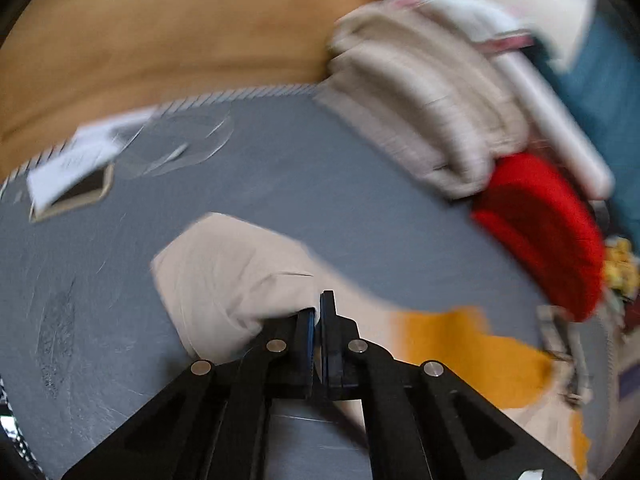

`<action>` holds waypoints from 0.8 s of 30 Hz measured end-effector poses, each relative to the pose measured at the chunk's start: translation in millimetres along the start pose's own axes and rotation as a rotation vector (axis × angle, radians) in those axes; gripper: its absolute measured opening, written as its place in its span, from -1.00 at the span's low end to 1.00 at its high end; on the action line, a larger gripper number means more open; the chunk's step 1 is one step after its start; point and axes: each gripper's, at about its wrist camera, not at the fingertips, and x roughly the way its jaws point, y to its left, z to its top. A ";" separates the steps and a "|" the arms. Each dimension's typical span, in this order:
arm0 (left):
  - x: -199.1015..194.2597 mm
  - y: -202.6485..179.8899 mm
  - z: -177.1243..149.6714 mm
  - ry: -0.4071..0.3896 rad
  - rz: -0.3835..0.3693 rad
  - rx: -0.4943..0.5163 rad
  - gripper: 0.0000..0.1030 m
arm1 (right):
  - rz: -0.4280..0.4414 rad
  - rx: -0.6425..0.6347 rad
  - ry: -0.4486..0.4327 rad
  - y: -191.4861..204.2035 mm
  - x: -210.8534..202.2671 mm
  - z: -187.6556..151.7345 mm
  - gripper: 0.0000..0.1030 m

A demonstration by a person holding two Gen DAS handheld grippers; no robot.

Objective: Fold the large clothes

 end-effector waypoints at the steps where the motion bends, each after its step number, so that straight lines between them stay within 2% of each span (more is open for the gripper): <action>1: -20.1 -22.5 0.7 -0.012 -0.040 0.012 -0.99 | 0.011 0.013 -0.003 -2.5 -1.7 2.3 -0.65; 3: -53.2 -68.8 -4.0 -0.012 -0.122 0.031 -0.99 | 0.029 0.035 -0.009 -6.6 -5.4 6.6 -0.52; 5: -79.1 -110.1 -18.0 0.008 -0.193 0.059 -0.99 | 0.059 0.064 -0.030 -11.3 -12.4 10.4 0.19; 6: -94.1 -140.6 -30.3 0.019 -0.249 0.090 -0.99 | 0.060 0.077 -0.046 -14.0 -17.5 12.3 0.30; 8: -108.3 -183.7 -51.7 0.022 -0.322 0.157 -0.99 | 0.063 0.084 -0.052 -15.5 -22.5 15.5 0.34; 10: -112.7 -236.0 -86.2 0.043 -0.404 0.272 -0.99 | 0.059 0.098 -0.058 -18.2 -28.4 18.5 0.34; 12: -106.0 -270.0 -117.5 0.094 -0.467 0.348 -0.99 | 0.047 0.114 -0.053 -21.1 -30.4 20.8 0.29; 14: -83.4 -310.9 -163.4 0.231 -0.536 0.417 -0.99 | 0.046 0.122 -0.041 -24.7 -29.0 19.0 -0.09; 15: -72.8 -327.4 -184.2 0.289 -0.554 0.454 -0.99 | 0.045 0.135 -0.024 -26.7 -25.9 18.0 -0.21; 16: -65.4 -339.7 -202.4 0.337 -0.563 0.488 -0.99 | 0.051 0.149 -0.011 -29.5 -22.9 16.4 -0.53; 17: -53.6 -353.3 -225.6 0.421 -0.580 0.525 -0.99 | 0.064 0.164 0.004 -31.6 -19.1 14.3 -0.73; 18: -44.5 -360.4 -240.6 0.493 -0.595 0.541 -0.98 | 0.082 0.180 0.025 -33.0 -13.5 12.4 -0.73; 19: -28.2 -367.3 -263.0 0.617 -0.590 0.558 -0.95 | 0.091 0.192 0.043 -34.3 -8.0 9.7 -0.73; 20: -19.1 -367.6 -273.9 0.678 -0.553 0.557 -0.92 | 0.094 0.203 0.060 -35.2 -2.1 7.8 -0.73; 21: -12.6 -365.8 -277.6 0.717 -0.520 0.543 -0.92 | 0.093 0.208 0.070 -36.3 2.1 5.9 -0.73; 22: -10.0 -363.2 -274.0 0.735 -0.518 0.518 -0.92 | 0.093 0.219 0.089 -37.0 8.4 4.3 -0.71; 24: -13.2 -356.2 -252.2 0.711 -0.533 0.468 -0.82 | 0.098 0.251 0.125 -40.0 19.8 0.5 -0.70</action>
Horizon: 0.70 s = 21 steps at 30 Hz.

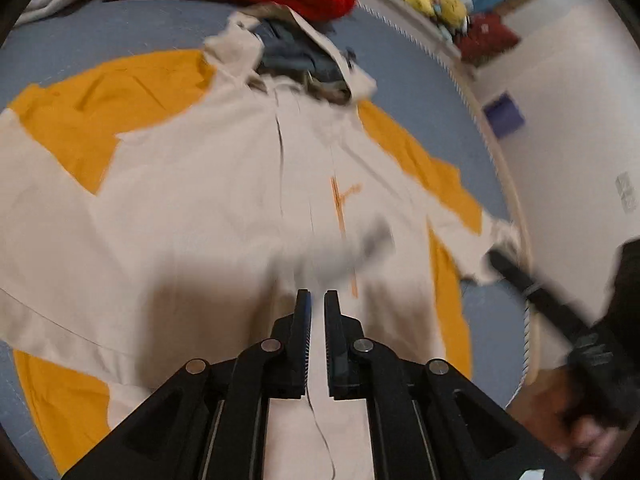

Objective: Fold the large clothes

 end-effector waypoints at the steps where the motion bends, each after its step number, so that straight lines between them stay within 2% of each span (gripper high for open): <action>1: -12.1 3.5 5.2 -0.028 0.002 -0.006 -0.77 | 0.008 0.020 0.016 -3.3 5.5 -0.6 -0.69; 3: -35.6 15.5 7.5 -0.087 0.034 -0.015 -0.67 | 0.024 0.060 0.053 -8.4 16.8 -3.4 -0.68; 4: -48.7 21.9 12.3 -0.125 0.089 -0.019 -0.67 | 0.031 0.079 0.077 -10.8 24.1 -6.0 -0.66; 6: -60.9 37.0 6.9 -0.152 0.148 -0.032 -0.67 | 0.058 0.113 0.133 -13.1 40.0 -13.1 -0.61; 7: -66.8 43.3 9.5 -0.158 0.164 -0.046 -0.67 | 0.072 0.125 0.161 -14.0 47.6 -17.8 -0.49; 8: -69.2 49.5 8.3 -0.159 0.168 -0.058 -0.67 | 0.089 0.143 0.201 -15.2 57.8 -23.6 -0.36; 10: -78.3 62.2 7.9 -0.162 0.173 -0.087 -0.67 | 0.097 0.188 0.254 -19.6 72.3 -34.3 -0.23; 15: -87.3 80.3 4.7 -0.173 0.174 -0.120 -0.67 | 0.027 0.318 0.376 -41.1 101.4 -65.2 -0.23; 21: -100.0 91.3 2.6 -0.209 0.197 -0.140 -0.67 | -0.002 0.384 0.488 -46.4 120.7 -90.3 -0.23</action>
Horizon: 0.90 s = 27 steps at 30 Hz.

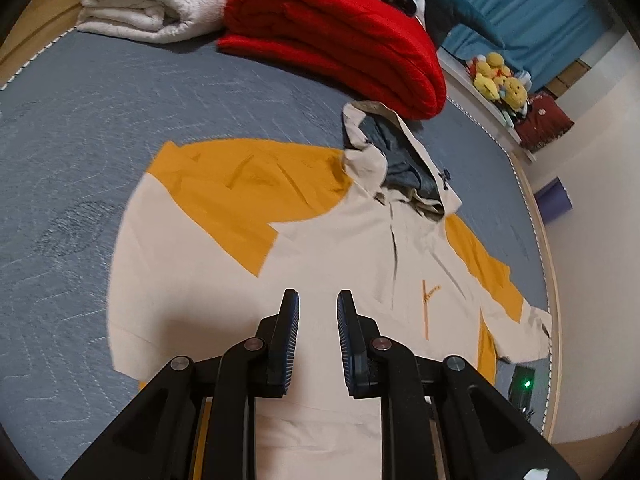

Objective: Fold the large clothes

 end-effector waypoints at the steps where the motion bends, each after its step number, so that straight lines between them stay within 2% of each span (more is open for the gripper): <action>1: -2.4 1.2 1.3 -0.010 0.012 -0.001 -0.67 | -0.009 0.010 0.009 -1.5 3.1 0.5 -0.23; 4: -6.6 6.0 3.8 -0.027 0.030 -0.005 -0.67 | -0.043 0.050 0.011 -7.7 5.1 -3.1 -0.23; 7: -7.5 8.5 4.9 -0.033 0.041 -0.002 -0.67 | -0.042 0.029 0.006 -3.7 4.5 -5.0 -0.26; 11: -11.2 13.7 9.3 -0.056 0.066 -0.005 -0.67 | -0.017 -0.007 -0.024 5.2 1.5 -3.8 -0.85; 14: -18.0 20.0 14.5 -0.093 0.089 -0.012 -0.67 | 0.054 -0.046 -0.133 16.6 -28.7 1.0 -0.94; 16: -21.5 23.6 17.6 -0.110 0.095 -0.018 -0.67 | 0.078 -0.142 -0.280 33.4 -67.9 7.1 -0.96; 19: -22.5 28.4 20.4 -0.121 0.097 -0.027 -0.67 | 0.070 -0.212 -0.433 36.4 -113.5 19.3 -0.96; 22: -14.0 29.7 18.7 -0.098 0.100 -0.014 -0.67 | 0.008 -0.212 -0.511 20.9 -139.5 38.9 -0.96; 27: 15.4 25.1 10.6 -0.016 0.088 0.023 -0.67 | -0.104 -0.176 -0.543 -12.9 -155.7 70.3 -0.96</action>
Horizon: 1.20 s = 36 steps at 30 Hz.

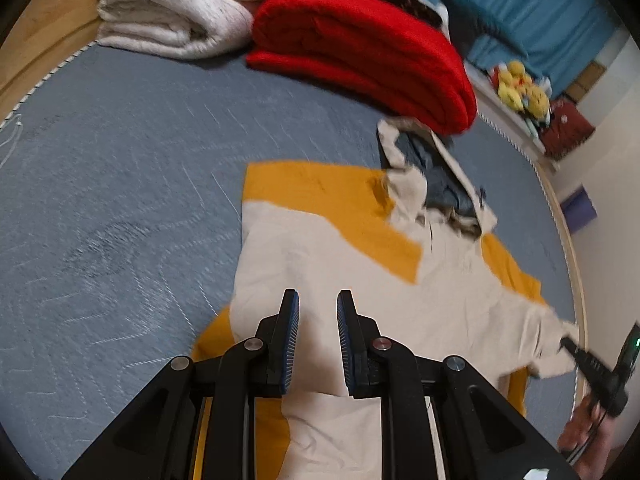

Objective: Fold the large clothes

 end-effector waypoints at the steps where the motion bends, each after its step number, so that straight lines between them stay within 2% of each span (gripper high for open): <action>1: 8.4 -0.9 -2.9 0.019 0.005 0.013 -0.67 | -0.010 -0.005 0.000 -6.8 1.6 3.7 -0.96; 5: 44.8 -1.3 -18.3 0.118 0.020 0.046 -0.67 | -0.056 -0.009 -0.013 -29.1 9.3 13.6 -0.96; 8: 75.3 6.6 -35.1 0.209 0.059 0.046 -0.67 | -0.071 -0.028 0.049 -35.7 25.8 15.4 -0.93; 11: 97.3 16.2 -49.5 0.277 0.087 0.035 -0.67 | -0.168 0.014 0.064 -50.8 39.3 12.2 -0.88; 13: 111.4 23.2 -59.8 0.328 0.133 0.033 -0.67 | -0.170 0.071 0.073 -62.9 42.4 10.4 -0.87; 16: 106.7 18.9 -59.2 0.309 0.138 0.029 -0.67 | -0.091 0.135 0.105 -72.5 50.8 7.3 -0.86; 20: 98.0 7.9 -54.8 0.256 0.122 0.067 -0.67 | 0.014 0.205 0.204 -79.4 76.2 -4.1 -0.86; 23: 112.7 16.2 -64.8 0.323 0.148 0.044 -0.67 | -0.019 0.233 0.281 -88.6 99.3 -19.2 -0.85; 26: 110.0 9.1 -65.5 0.317 0.169 0.063 -0.67 | -0.071 0.298 0.328 -109.1 111.8 -29.2 -0.84; 29: 88.2 -8.9 -58.6 0.250 0.188 0.112 -0.66 | -0.074 0.299 0.300 -110.3 100.0 -23.1 -0.83; 32: 58.2 -31.7 -52.5 0.178 0.146 0.135 -0.61 | -0.092 0.224 0.218 -101.1 74.1 -8.3 -0.83; 36: 17.8 -68.4 -57.6 0.072 0.109 0.233 -0.48 | -0.110 0.153 0.101 -100.3 33.2 12.6 -0.82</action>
